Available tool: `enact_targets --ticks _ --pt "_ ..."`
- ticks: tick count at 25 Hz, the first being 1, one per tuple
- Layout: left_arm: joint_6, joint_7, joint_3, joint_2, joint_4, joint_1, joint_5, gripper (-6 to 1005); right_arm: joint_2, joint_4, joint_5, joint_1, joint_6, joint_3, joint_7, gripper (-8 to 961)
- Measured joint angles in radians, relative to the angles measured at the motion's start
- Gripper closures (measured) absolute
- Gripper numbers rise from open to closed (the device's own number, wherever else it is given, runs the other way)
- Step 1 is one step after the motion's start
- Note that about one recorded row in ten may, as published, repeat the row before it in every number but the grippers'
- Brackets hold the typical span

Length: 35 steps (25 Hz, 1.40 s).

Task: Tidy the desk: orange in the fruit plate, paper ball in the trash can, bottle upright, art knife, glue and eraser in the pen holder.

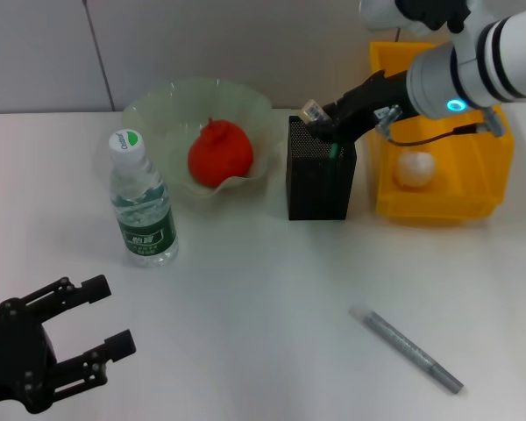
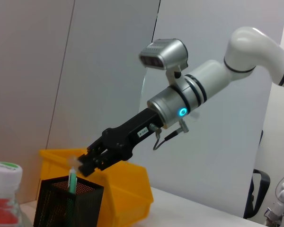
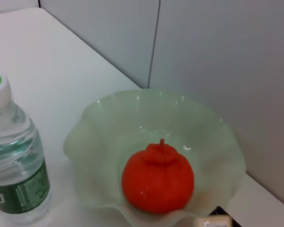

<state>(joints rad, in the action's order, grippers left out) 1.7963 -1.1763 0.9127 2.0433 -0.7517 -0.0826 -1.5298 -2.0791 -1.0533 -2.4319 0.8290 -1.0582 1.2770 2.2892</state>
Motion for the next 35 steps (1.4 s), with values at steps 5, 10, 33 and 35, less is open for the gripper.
enact_targets --ticks 5,10,33,35 --pt "0.005 -0.004 0.000 0.000 0.000 -0.004 0.000 228 0.000 0.039 -0.003 0.011 0.026 -0.002 -0.001 575" --pt "0.006 -0.005 0.000 0.000 0.000 0.000 0.000 228 -0.001 0.008 -0.004 0.000 0.003 -0.005 0.013 466" --pt "0.034 0.010 0.000 -0.024 -0.012 -0.037 -0.124 227 -0.008 -0.170 -0.182 0.013 -0.632 0.177 0.511 275" --pt "0.034 0.010 0.000 -0.026 -0.012 -0.039 -0.129 227 -0.008 -0.149 -0.182 0.013 -0.620 0.208 0.526 282"
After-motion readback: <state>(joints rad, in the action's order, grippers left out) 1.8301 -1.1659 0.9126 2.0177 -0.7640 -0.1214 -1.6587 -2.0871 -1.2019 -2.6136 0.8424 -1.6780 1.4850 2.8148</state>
